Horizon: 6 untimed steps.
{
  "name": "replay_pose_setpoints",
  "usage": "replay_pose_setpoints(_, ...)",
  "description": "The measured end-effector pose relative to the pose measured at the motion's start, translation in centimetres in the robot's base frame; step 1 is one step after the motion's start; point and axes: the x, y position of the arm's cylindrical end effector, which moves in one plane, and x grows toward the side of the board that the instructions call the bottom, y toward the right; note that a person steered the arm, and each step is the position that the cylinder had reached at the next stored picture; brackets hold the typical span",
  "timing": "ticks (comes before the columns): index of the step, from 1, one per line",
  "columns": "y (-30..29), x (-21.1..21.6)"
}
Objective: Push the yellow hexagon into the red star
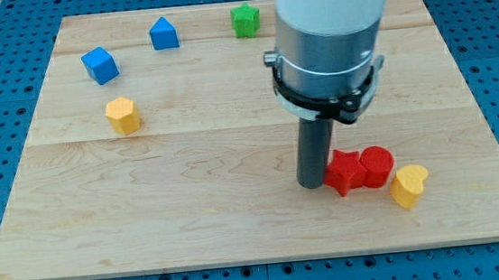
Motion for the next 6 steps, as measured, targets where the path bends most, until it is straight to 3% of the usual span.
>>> replay_pose_setpoints(2, -12.7, -7.9)
replay_pose_setpoints(4, -19.9, -17.2)
replay_pose_setpoints(5, -26.4, -17.7)
replay_pose_setpoints(6, -29.3, -15.7)
